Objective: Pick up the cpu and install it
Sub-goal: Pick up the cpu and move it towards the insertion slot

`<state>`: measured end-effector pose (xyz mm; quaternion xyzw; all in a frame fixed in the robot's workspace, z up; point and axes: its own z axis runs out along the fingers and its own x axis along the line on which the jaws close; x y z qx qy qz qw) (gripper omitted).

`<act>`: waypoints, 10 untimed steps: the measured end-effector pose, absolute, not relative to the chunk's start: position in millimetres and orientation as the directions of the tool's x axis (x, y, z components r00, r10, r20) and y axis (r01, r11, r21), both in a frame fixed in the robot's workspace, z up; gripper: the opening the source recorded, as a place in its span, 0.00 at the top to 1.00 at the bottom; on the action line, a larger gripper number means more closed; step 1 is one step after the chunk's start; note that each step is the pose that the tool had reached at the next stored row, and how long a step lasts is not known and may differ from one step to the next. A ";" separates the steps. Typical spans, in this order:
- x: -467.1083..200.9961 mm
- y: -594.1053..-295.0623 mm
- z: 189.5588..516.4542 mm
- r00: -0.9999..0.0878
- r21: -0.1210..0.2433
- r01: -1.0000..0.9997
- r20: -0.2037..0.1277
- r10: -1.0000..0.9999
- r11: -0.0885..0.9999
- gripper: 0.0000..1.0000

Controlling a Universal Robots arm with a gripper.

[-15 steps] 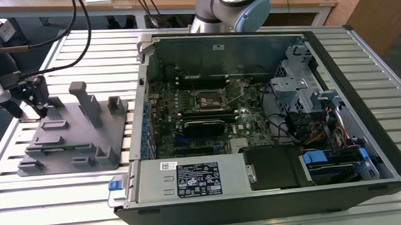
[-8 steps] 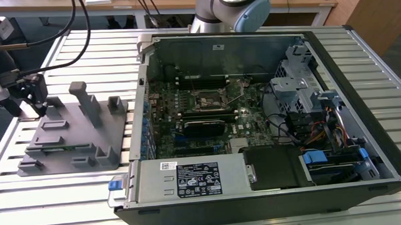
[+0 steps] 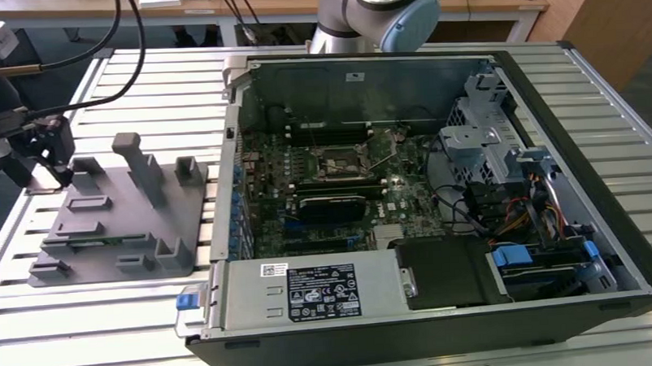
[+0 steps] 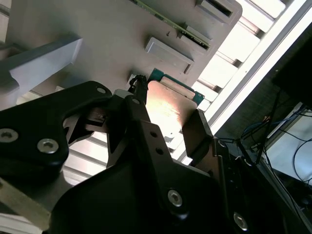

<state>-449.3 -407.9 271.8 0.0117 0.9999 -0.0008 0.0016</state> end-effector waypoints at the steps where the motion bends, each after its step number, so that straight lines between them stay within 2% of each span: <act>1: -449.3 -407.9 272.9 -1.000 -0.002 0.023 -0.003 0.023 1.000 0.47; 10: -449.3 -407.6 281.7 -1.000 -0.002 0.023 -0.003 0.023 1.000 0.47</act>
